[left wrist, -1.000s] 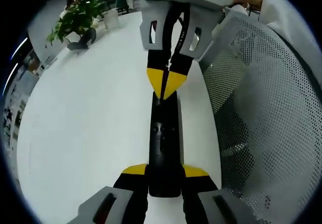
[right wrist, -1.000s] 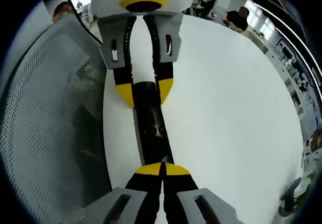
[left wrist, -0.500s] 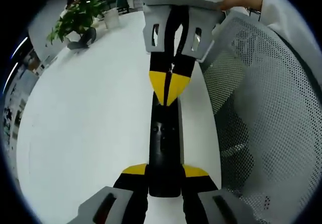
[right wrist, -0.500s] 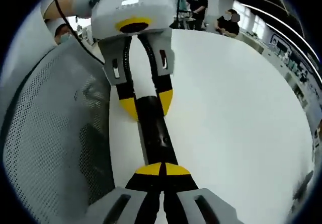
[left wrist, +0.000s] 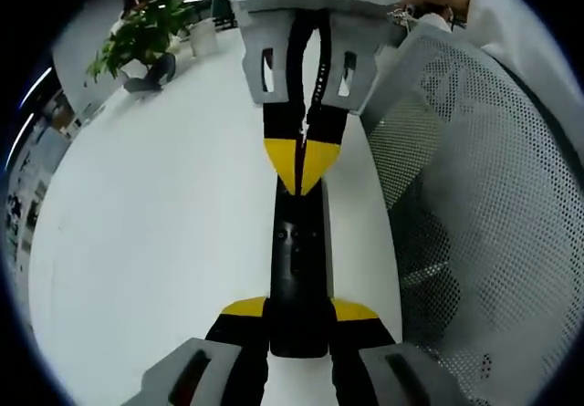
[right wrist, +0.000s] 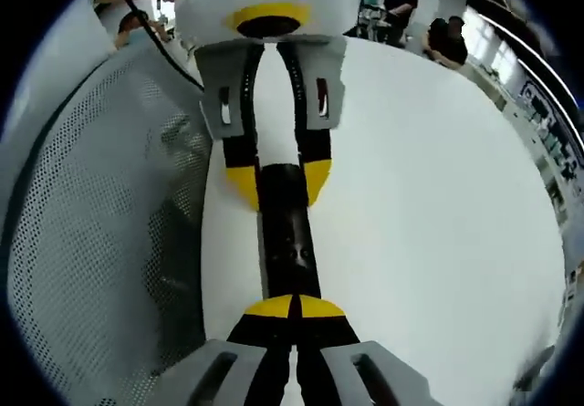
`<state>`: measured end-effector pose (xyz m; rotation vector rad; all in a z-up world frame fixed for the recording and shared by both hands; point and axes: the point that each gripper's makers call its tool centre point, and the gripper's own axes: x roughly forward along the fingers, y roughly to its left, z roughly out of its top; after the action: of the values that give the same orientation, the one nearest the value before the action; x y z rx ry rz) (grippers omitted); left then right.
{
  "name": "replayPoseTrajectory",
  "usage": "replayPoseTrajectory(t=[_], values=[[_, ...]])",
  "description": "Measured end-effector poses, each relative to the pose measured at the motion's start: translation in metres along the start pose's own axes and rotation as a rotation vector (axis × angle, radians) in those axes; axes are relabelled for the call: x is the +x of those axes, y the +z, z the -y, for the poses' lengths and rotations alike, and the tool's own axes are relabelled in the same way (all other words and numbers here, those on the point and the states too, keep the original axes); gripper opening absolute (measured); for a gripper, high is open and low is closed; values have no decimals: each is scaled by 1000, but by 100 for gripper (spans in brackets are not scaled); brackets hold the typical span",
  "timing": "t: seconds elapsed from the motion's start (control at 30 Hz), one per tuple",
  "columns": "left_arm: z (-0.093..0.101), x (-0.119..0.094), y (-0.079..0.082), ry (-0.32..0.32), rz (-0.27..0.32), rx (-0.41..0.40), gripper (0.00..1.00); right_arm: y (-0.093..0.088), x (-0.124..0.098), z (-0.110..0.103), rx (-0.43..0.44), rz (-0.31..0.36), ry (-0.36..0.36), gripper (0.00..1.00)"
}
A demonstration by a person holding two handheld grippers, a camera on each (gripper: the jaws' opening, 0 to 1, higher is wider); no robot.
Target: Press the specified remote control buttons in sequence, fully releasing each button before pressing the next.
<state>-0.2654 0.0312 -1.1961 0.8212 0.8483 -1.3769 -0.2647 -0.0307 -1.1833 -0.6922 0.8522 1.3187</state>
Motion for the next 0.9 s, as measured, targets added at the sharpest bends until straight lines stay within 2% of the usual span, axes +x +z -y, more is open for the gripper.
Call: replayPoseTrajectory(t=[0.07,0.13,0.17,0.27,0.4,0.5,0.57,0.67,0.77,0.9], values=[[0,0,0,0,1,0,22,0,-1,1,14,39,-8,0],[0,0,0,0,2,-2,22,0,-2,1,118,86,-22,0],[0,0,0,1,2,-3,22,1,-2,1,126,99,-25,0],[-1,0,0,2,2,-5,22,4,-3,5,99,129,-70,1],[-1,0,0,2,5,-4,22,8,2,4,64,139,-62,10],[-1,0,0,2,8,-4,22,7,4,2,27,134,-41,10],[-1,0,0,4,11,-6,22,7,5,3,32,128,-29,10],[-1,0,0,6,16,-10,22,3,3,1,-43,83,-4,8],[-1,0,0,6,18,-11,22,5,4,0,-48,67,5,8],[0,0,0,4,16,-7,22,5,6,-3,-215,-45,22,7]])
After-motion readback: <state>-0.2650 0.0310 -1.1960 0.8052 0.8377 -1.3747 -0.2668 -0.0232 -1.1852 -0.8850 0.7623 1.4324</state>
